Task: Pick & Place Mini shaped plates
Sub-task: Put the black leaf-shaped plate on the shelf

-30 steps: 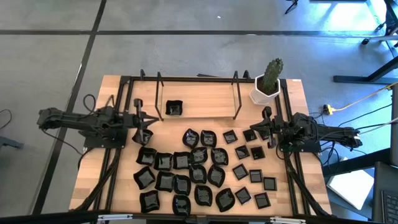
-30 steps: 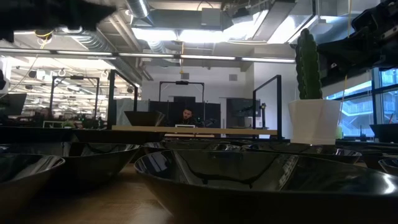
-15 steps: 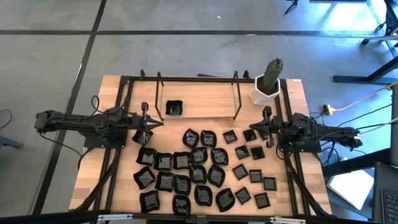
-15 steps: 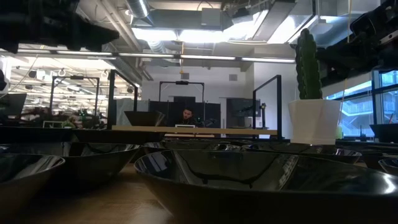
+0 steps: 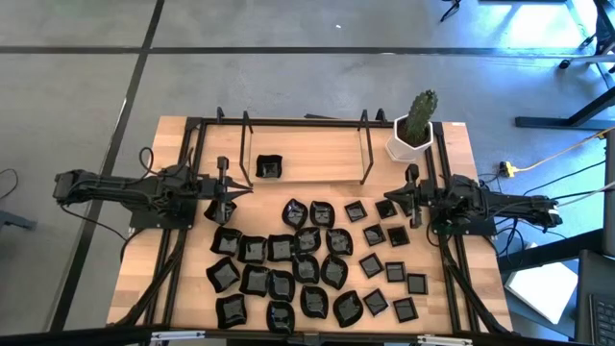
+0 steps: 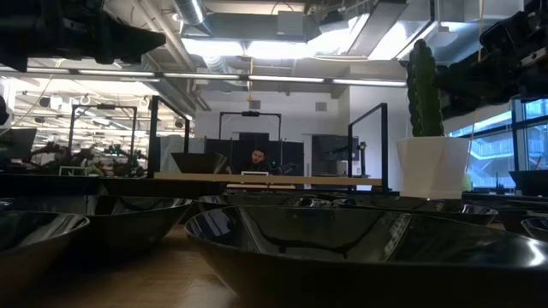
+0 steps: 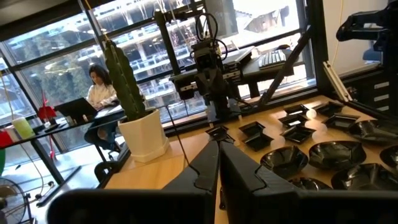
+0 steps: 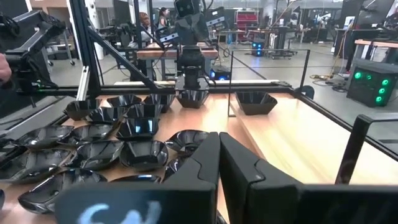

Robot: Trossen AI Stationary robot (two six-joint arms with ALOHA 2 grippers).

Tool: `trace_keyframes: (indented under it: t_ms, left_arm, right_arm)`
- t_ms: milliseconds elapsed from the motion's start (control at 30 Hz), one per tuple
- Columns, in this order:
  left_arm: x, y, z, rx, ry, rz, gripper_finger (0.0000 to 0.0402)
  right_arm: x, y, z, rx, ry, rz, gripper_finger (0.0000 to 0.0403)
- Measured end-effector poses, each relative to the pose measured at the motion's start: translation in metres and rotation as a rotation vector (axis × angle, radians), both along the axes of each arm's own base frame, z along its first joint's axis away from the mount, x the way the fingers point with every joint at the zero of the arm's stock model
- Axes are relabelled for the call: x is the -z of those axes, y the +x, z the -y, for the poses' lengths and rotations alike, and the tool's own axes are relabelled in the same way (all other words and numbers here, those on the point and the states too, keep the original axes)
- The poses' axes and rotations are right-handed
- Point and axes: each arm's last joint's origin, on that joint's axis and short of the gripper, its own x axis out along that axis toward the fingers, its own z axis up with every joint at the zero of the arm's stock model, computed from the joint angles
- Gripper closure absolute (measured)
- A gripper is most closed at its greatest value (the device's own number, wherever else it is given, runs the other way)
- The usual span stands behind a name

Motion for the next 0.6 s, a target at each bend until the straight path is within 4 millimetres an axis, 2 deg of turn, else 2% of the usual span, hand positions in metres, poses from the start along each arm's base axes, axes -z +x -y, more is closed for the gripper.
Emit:
trace_keyframes:
  t_ms: [167,333,467,600]
  left_arm:
    - [0.0,0.0,0.0,-0.001,0.0,0.0,0.0395]
    - [0.0,0.0,0.0,-0.002,0.003,0.0,0.0391]
    - [0.0,0.0,0.0,-0.002,0.003,0.0,0.0393]
    - [0.0,0.0,0.0,-0.002,0.002,0.0,0.0397]
  right_arm:
    - [-0.015,0.001,-0.001,-0.045,0.034,0.108,0.0392]
    - [-0.043,0.008,-0.003,-0.091,0.0,0.081,0.0392]
    - [-0.061,0.028,-0.003,-0.051,-0.027,-0.022,0.0392]
    - [-0.076,0.059,-0.004,-0.045,-0.039,-0.14,0.0392]
